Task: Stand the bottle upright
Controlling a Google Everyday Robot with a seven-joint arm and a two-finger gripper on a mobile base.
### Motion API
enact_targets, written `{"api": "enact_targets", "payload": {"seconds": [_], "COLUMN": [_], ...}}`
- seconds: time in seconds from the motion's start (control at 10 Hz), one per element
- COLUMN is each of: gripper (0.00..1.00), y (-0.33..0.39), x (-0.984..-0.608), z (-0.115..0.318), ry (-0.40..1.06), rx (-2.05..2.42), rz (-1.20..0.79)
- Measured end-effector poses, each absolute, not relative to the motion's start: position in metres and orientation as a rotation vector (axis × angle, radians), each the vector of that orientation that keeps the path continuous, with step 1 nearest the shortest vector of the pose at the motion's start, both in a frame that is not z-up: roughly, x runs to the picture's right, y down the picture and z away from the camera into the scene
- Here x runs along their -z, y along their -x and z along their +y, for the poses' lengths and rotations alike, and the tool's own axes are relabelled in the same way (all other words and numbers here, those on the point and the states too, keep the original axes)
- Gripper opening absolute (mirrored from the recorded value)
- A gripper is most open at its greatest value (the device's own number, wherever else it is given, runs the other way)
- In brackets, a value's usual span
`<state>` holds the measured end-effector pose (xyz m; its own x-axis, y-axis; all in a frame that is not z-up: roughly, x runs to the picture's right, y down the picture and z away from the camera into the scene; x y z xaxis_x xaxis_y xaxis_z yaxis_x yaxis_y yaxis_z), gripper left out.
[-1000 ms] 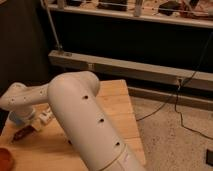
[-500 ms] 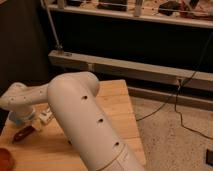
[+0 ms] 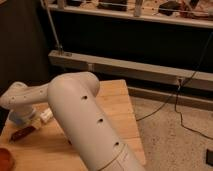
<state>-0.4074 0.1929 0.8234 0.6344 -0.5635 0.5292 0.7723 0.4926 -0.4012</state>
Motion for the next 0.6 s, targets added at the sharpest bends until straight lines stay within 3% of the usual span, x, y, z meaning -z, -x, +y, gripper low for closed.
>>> {"api": "enact_targets", "payload": {"seconds": [0.6], "gripper": [0.08], "y": [0.4063], "x": [-0.8252], "z": [0.1931], "ry": [0.669], "rx": [0.833], "rz": [-0.347]}}
